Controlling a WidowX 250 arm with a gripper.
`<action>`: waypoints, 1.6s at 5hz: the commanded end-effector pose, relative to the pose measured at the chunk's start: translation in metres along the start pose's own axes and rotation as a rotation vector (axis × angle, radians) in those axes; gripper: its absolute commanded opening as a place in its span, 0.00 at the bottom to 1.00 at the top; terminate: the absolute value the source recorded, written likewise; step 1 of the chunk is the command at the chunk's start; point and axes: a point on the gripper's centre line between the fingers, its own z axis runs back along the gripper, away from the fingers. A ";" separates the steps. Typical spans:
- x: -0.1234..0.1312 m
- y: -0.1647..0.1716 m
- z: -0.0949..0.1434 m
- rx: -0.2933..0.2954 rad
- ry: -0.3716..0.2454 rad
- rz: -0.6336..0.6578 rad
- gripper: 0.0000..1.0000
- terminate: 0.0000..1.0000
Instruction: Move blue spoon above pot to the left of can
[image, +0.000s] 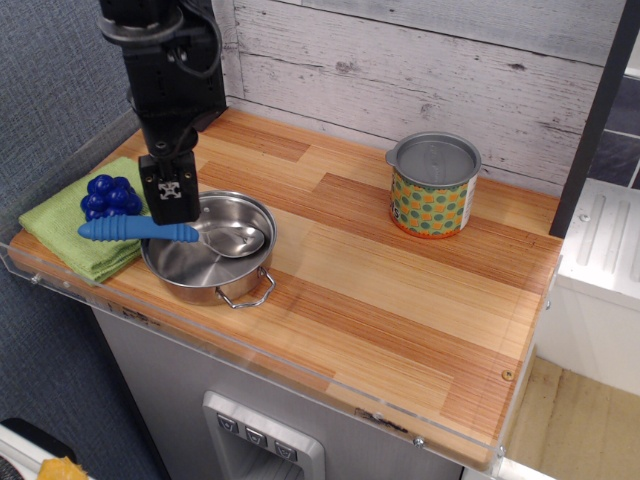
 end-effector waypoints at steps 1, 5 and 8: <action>0.005 0.022 -0.021 0.062 -0.069 -0.132 1.00 0.00; 0.006 0.027 -0.053 0.085 0.007 -0.159 1.00 0.00; 0.006 0.024 -0.071 0.061 0.041 -0.148 1.00 0.00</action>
